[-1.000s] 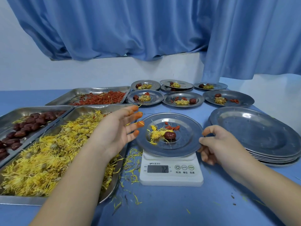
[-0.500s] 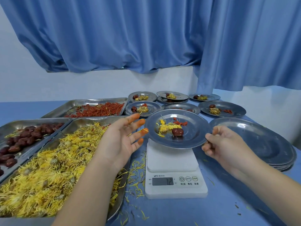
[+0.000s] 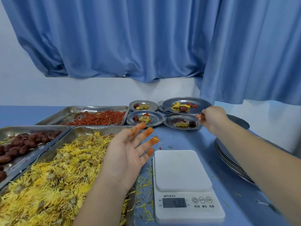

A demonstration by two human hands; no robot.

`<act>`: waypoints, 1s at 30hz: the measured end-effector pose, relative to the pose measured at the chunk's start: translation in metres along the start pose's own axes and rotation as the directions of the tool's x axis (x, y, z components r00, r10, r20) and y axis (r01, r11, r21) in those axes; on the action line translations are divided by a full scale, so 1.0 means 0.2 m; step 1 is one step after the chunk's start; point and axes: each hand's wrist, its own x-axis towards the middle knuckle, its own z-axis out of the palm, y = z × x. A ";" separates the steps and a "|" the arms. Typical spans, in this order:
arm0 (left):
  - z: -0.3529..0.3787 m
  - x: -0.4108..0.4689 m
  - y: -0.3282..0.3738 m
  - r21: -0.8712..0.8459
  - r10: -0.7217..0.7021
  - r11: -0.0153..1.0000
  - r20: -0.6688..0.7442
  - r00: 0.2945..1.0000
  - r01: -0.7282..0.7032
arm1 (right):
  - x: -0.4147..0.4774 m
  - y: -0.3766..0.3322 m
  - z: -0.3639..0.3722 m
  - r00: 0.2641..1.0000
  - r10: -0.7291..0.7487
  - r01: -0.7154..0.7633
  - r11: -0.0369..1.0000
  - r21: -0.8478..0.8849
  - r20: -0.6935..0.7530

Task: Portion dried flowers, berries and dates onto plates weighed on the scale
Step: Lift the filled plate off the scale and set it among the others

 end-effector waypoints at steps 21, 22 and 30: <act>-0.01 0.01 0.01 -0.047 0.026 0.999 -0.011 1.000 -0.027 | 0.34 0.30 0.18 0.957 0.219 -0.226 0.974 -0.016 -0.189; -0.01 0.02 0.01 -0.046 0.027 0.999 -0.010 1.000 -0.028 | 0.34 0.29 0.18 0.956 0.225 -0.235 0.972 -0.029 -0.188; 0.00 0.01 0.01 -0.050 0.015 0.999 0.003 1.000 -0.015 | 0.27 0.27 0.17 0.974 0.203 -0.219 0.959 -0.179 -0.105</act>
